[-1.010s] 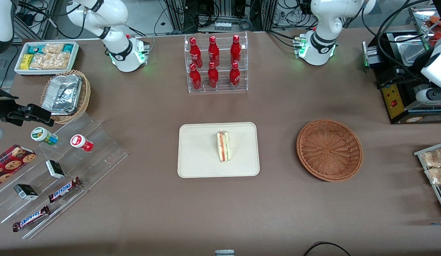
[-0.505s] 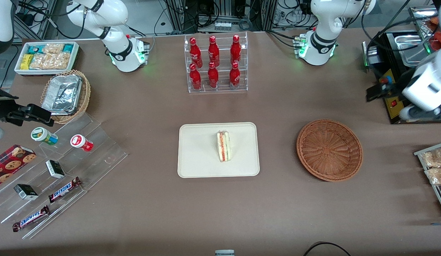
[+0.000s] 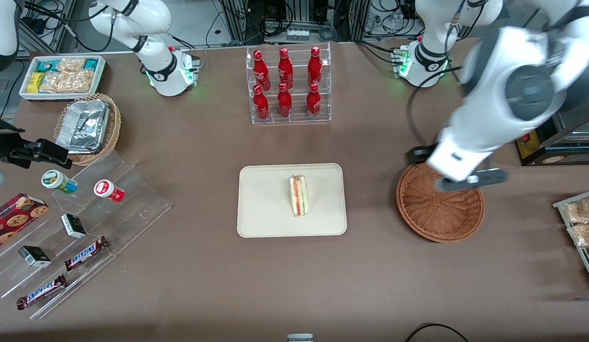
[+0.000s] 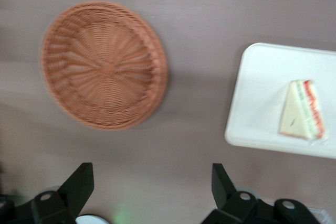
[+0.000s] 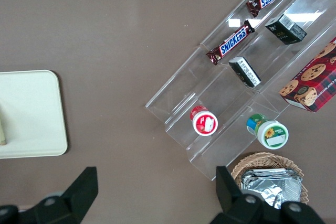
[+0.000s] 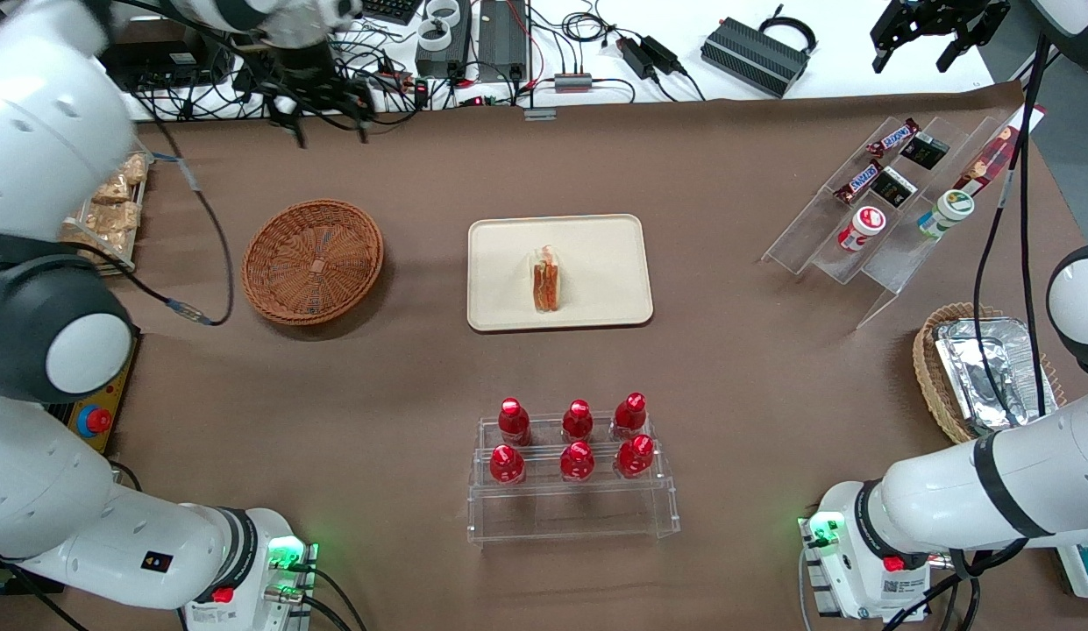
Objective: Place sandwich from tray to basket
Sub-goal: 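Move the left gripper over the wrapped sandwich on the white tray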
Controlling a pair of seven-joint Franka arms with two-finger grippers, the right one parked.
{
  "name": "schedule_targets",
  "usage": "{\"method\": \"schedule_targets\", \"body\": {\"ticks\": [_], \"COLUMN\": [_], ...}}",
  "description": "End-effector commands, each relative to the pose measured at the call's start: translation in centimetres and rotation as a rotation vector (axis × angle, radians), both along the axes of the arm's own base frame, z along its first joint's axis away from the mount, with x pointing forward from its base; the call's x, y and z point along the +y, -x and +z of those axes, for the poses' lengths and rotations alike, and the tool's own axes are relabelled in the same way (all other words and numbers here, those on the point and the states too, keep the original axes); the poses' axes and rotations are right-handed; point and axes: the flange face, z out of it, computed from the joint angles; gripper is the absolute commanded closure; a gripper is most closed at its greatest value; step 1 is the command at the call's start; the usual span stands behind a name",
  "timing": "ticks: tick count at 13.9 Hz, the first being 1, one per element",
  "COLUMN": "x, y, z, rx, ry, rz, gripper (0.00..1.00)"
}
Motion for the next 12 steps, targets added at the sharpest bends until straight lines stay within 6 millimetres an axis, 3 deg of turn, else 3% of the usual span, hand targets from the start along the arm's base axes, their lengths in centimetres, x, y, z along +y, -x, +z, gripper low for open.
{"method": "schedule_targets", "body": {"ticks": [1,3,5,7,12], "x": [-6.3,-12.1,-16.2,-21.5,-27.4], "y": [-0.3,0.7,1.9,4.5,7.8], "z": [-3.9,-7.1,-10.1,-12.5,-17.3], "rx": [-0.022,-0.057,-0.073,-0.086,-0.104], "ry": [-0.005,-0.003,0.004,-0.007,0.008], "rz": [0.047,0.098,0.107,0.114,0.106], "gripper": [0.01,0.01,0.01,0.01,0.01]}}
